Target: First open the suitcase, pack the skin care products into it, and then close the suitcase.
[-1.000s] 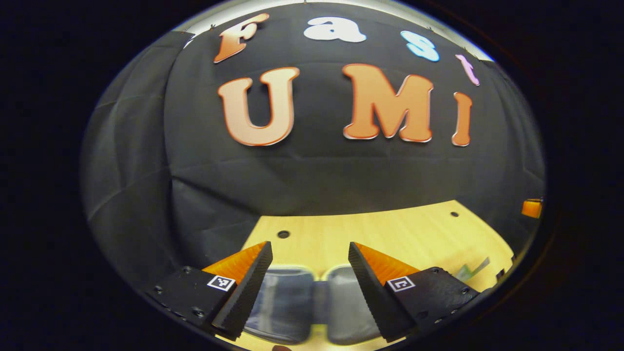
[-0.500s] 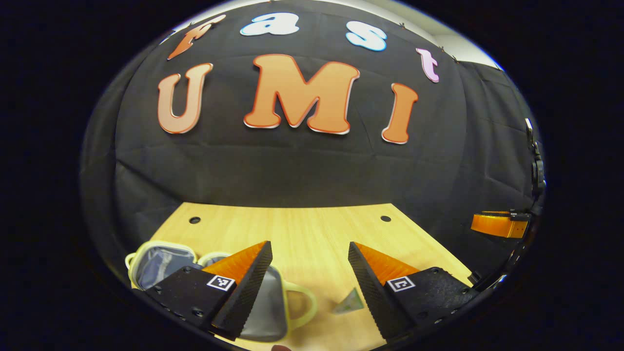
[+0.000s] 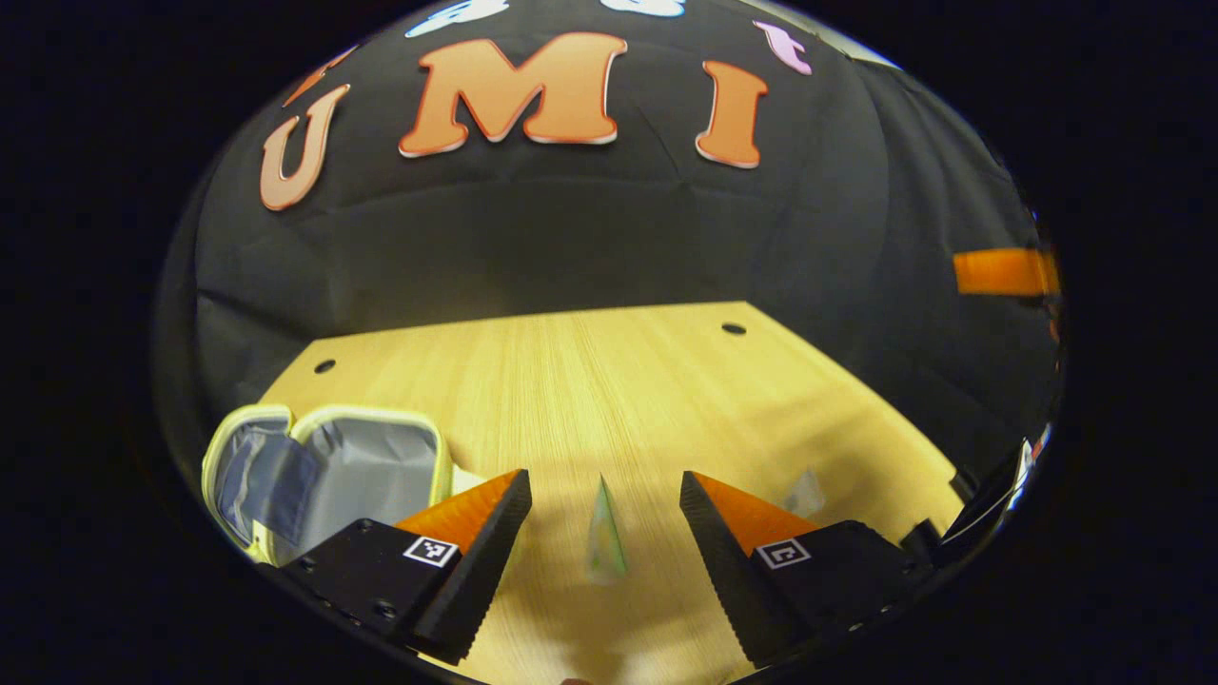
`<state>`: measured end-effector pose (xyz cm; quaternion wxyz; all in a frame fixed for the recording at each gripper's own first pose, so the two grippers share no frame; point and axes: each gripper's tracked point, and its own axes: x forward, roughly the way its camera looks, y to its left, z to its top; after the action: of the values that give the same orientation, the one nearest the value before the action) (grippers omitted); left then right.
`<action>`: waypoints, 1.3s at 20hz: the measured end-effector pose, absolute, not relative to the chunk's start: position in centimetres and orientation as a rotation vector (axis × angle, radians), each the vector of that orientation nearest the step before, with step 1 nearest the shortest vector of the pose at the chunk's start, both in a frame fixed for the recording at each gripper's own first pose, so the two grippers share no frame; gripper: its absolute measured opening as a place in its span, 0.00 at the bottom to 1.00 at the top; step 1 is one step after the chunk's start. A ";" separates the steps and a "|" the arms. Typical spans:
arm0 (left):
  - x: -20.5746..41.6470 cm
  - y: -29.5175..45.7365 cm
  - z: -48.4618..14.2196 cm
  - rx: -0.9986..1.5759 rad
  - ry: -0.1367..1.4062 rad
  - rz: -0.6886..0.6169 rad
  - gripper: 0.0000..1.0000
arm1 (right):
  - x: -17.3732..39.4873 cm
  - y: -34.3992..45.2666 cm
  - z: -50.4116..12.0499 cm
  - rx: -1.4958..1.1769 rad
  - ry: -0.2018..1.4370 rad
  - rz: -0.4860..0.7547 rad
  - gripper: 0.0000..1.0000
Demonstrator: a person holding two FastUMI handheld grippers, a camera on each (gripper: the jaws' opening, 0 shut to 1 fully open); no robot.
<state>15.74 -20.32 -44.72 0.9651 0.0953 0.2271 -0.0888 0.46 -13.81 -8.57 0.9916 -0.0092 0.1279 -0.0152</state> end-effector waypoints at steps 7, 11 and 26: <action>16.8 -19.5 -49.8 0.190 0.486 -0.124 0.97 | 0.9 -15.3 -10.6 -0.055 0.262 -0.032 0.95; 18.0 -19.4 -51.3 0.239 0.520 -0.111 0.43 | 0.8 -14.9 -11.2 -0.062 0.253 -0.034 0.95; 12.0 -14.7 -36.7 0.179 0.541 -0.209 0.34 | 1.2 -3.1 -16.8 -0.010 0.348 0.040 0.95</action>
<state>11.97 -14.73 -36.70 0.9543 0.0879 0.2663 -0.1030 1.16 -3.15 -16.83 0.9847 -0.0047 0.1729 0.0197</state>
